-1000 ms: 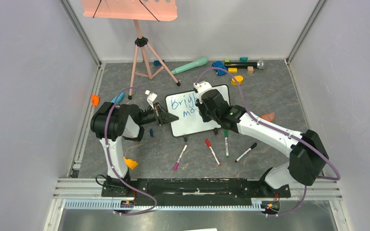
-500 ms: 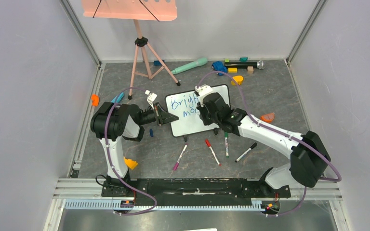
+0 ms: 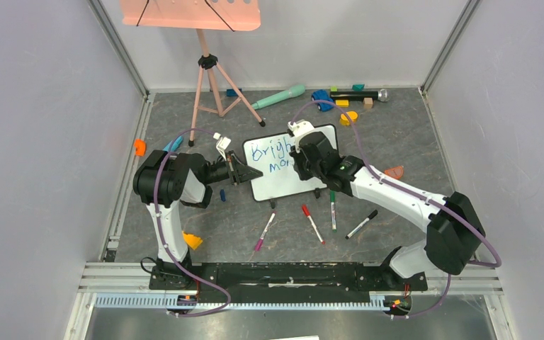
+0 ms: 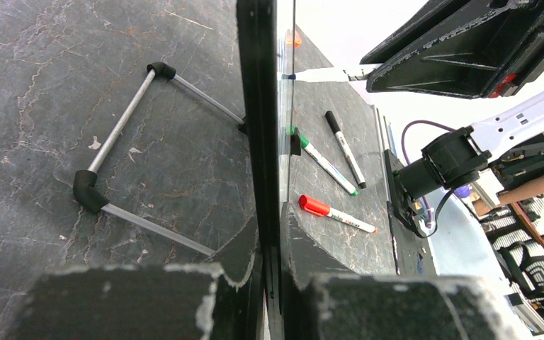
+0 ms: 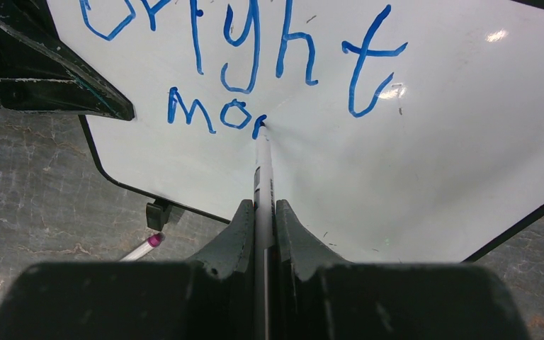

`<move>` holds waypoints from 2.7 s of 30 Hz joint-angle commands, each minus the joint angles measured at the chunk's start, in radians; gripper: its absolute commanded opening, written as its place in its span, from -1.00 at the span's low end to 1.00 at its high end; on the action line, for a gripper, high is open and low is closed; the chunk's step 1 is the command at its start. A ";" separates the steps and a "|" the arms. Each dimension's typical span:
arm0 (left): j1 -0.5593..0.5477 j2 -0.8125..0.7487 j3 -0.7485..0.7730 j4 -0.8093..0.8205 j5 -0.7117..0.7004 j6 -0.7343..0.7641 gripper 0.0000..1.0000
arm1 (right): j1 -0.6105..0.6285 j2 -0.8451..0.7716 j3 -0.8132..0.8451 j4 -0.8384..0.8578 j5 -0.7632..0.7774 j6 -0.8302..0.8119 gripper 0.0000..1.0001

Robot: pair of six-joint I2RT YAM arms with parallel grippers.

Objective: Write a sentence on the whiteboard
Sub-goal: Pick up the sentence from the whiteboard.

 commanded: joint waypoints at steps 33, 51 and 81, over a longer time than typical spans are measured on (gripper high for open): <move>-0.004 0.076 -0.011 0.023 -0.088 0.152 -0.95 | -0.043 -0.002 0.016 0.022 0.041 -0.005 -1.00; -0.004 0.078 -0.010 0.023 -0.088 0.153 -0.95 | -0.078 -0.052 -0.056 0.015 0.027 0.014 -1.00; -0.004 0.077 -0.011 0.023 -0.088 0.152 -0.95 | -0.077 -0.126 -0.019 -0.055 -0.038 0.023 -1.00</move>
